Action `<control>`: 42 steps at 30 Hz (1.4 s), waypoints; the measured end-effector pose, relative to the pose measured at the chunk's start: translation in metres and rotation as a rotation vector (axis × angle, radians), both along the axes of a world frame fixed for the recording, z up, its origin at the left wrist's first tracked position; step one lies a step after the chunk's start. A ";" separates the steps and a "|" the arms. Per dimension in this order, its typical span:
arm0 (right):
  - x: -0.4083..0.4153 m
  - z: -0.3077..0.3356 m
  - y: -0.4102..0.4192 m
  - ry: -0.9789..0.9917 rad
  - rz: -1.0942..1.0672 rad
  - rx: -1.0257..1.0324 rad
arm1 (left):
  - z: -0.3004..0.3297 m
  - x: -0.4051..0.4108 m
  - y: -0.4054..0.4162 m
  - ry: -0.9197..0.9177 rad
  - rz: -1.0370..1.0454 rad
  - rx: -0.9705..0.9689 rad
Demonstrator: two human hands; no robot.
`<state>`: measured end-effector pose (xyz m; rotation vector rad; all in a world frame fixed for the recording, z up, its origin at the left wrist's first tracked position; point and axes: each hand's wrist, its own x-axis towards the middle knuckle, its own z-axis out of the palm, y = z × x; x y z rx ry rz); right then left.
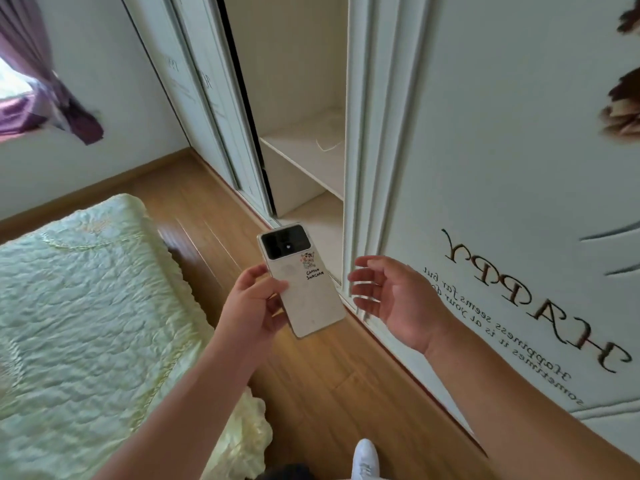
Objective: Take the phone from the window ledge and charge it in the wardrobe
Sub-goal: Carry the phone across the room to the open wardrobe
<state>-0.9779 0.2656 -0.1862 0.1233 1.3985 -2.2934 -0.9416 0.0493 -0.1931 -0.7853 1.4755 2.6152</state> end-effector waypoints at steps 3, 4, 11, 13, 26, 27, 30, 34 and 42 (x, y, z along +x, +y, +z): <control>-0.031 0.000 -0.007 0.006 0.061 -0.031 | 0.006 -0.019 -0.005 0.005 0.032 -0.007; -0.042 -0.002 -0.010 0.007 0.081 -0.033 | 0.007 -0.027 -0.009 0.009 0.044 -0.006; -0.118 -0.010 -0.046 -0.009 0.109 0.007 | -0.003 -0.095 -0.045 0.038 0.118 0.034; -0.142 -0.013 -0.059 -0.006 0.110 0.018 | -0.010 -0.120 -0.058 0.032 0.121 0.037; -0.342 -0.013 -0.207 -0.018 -0.014 0.081 | -0.032 -0.322 -0.212 -0.048 0.050 0.100; -0.354 -0.012 -0.217 -0.011 -0.027 0.081 | -0.030 -0.339 -0.223 -0.046 0.049 0.104; -0.383 -0.007 -0.237 0.001 -0.048 0.092 | -0.022 -0.383 -0.245 -0.039 0.045 0.090; -0.423 -0.001 -0.255 -0.023 -0.105 0.096 | -0.014 -0.425 -0.265 -0.002 0.005 0.112; -0.508 -0.013 -0.280 -0.064 -0.167 0.068 | -0.028 -0.510 -0.291 -0.045 0.006 0.106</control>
